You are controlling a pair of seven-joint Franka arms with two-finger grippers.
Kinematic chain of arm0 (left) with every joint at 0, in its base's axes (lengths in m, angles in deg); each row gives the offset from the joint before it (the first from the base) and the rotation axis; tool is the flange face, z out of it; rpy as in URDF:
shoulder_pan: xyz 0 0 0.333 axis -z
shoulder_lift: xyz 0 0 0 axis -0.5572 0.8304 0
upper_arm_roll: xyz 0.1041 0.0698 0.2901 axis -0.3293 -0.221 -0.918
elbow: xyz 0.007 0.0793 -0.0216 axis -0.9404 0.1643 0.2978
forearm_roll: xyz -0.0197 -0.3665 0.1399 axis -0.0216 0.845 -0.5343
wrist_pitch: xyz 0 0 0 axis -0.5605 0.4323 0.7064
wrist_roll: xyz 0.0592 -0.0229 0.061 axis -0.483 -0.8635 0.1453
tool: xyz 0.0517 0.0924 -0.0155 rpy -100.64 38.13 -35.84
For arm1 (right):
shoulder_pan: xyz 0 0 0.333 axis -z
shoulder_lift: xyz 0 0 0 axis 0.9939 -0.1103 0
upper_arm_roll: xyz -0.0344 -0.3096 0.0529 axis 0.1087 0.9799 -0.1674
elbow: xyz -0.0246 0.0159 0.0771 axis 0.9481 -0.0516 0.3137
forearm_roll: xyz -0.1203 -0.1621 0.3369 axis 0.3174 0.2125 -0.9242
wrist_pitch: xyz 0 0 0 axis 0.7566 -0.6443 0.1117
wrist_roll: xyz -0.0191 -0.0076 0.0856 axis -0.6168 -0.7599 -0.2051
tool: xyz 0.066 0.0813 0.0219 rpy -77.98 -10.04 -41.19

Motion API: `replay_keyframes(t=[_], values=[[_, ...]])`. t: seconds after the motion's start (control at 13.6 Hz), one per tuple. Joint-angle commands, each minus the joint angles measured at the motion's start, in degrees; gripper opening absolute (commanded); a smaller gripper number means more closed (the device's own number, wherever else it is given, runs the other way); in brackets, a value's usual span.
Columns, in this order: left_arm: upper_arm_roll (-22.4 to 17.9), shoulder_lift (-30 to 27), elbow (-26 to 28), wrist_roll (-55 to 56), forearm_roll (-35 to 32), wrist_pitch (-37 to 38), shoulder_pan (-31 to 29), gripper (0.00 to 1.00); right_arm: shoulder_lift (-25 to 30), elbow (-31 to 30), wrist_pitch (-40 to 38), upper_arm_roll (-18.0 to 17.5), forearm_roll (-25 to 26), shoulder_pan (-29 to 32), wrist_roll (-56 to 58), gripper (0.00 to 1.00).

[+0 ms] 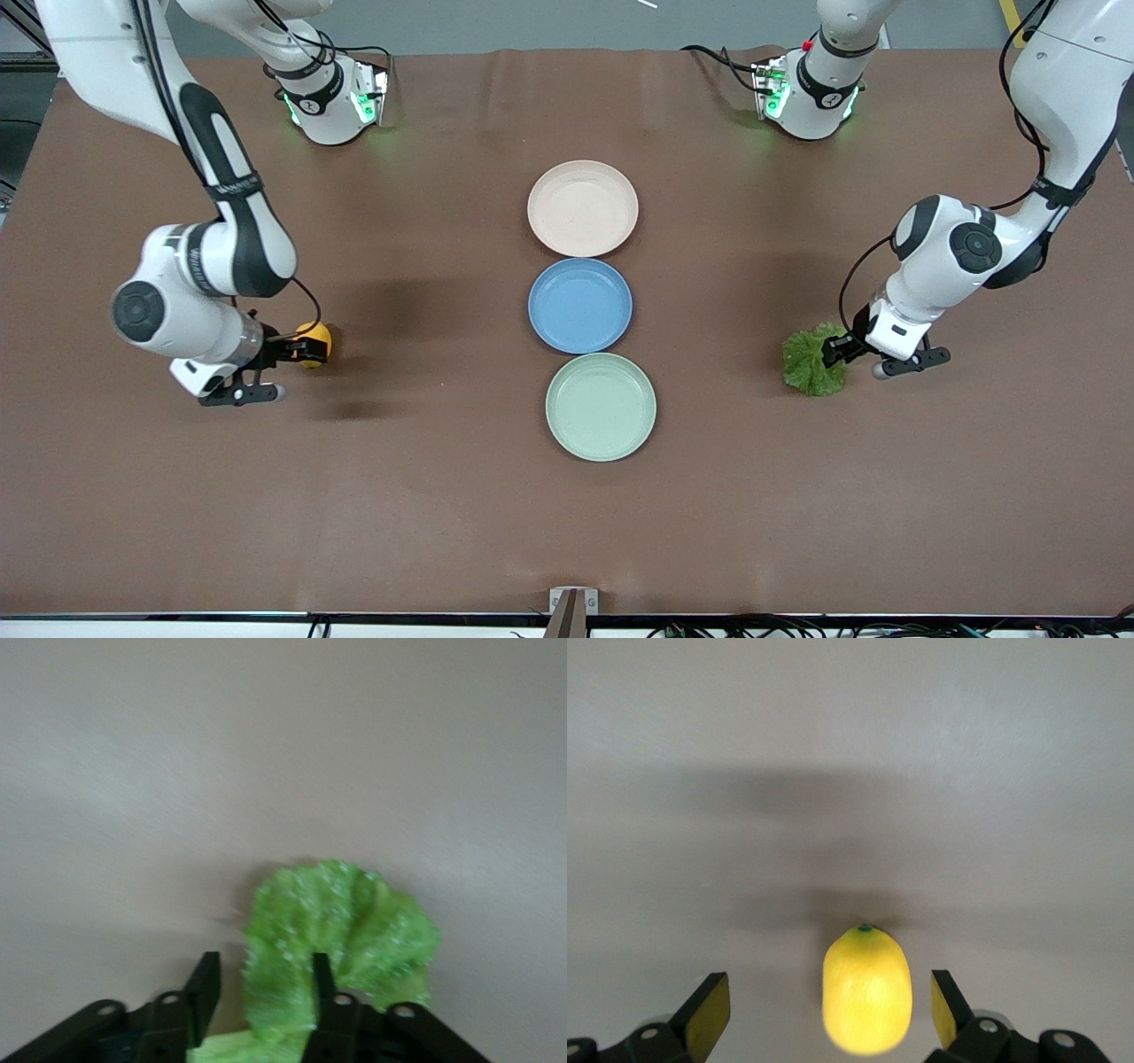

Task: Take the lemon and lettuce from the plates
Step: 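Open both grippers to set the lettuce and lemon on the table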

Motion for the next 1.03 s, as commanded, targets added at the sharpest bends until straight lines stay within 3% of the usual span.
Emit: replay_keyframes(t=[0.0, 0.15, 0.37, 0.59, 0.95], values=[[2.7, -4.5, -5.2, -1.4, -1.1, 12.5, -0.1, 1.0, 0.1, 9.5, -11.4, 0.6, 2.0, 0.8, 0.7, 1.0], [6.2, -5.3, -8.7, -5.3, 0.0, 19.3, -2.7, 1.0, -0.1, 16.0, -18.7, 1.1, 6.2, 0.8, 0.6, 1.0], [13.5, -5.5, -14.8, -11.7, 3.3, 30.1, -9.4, 1.0, -0.2, 22.9, -25.2, 1.1, 7.2, 2.8, 0.6, 1.0], [14.2, -5.2, -20.6, -16.2, 6.7, 38.5, -10.1, 1.0, -0.6, 26.8, -27.0, 1.1, 7.1, 3.5, 0.5, 1.0], [14.0, -5.3, -23.0, -18.4, 7.7, 38.8, -11.7, 1.0, 0.4, 29.6, -32.5, 1.0, 6.0, 3.6, 0.1, 1.0]])
